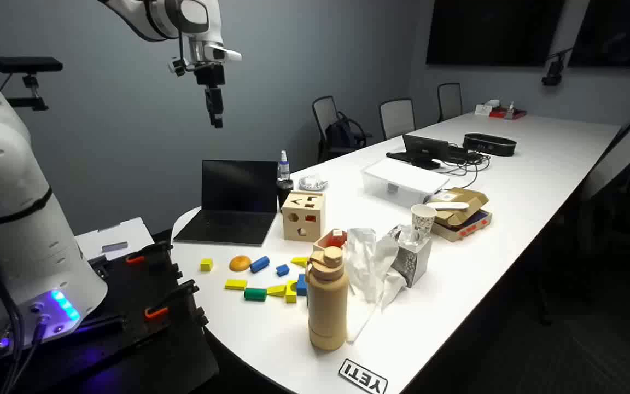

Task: Pick up the blue rectangular block and place it in the wooden box without a top cover

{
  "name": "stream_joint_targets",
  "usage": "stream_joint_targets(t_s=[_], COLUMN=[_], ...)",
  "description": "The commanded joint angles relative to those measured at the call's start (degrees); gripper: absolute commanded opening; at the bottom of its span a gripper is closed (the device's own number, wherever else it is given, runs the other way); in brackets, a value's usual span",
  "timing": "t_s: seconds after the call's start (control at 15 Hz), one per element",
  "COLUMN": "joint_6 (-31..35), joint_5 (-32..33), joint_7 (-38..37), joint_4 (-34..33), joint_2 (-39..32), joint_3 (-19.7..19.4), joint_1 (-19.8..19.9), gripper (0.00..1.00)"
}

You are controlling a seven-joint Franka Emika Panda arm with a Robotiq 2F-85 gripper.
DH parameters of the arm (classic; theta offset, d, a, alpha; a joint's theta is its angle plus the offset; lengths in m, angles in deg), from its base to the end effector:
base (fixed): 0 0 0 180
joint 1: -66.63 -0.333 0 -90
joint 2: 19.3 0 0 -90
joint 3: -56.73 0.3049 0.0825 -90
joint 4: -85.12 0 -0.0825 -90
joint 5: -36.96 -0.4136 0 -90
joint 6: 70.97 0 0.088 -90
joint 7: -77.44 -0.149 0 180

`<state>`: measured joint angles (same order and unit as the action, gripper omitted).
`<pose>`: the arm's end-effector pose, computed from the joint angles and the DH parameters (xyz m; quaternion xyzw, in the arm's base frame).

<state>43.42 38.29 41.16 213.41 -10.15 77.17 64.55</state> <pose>0.4723 0.1925 0.3571 0.9912 -0.1177 -0.0219 0.0560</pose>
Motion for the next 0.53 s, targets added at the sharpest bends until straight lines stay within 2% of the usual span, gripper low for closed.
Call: stream_joint_targets(t_s=[0.0, 0.2, 0.47], joint_6=[-0.1, 3.4, 10.8], joint_5=[0.4, 0.7, 3.5], joint_7=[-0.3, -0.1, 2.1], joint_4=[-0.1, 2.2, 7.1], joint_2=[-0.2, -0.1, -2.3], joint_3=[-2.5, -4.8, -9.6], joint_1=[-2.6, -2.5, -0.5], gripper=[1.00, 1.00, 1.00])
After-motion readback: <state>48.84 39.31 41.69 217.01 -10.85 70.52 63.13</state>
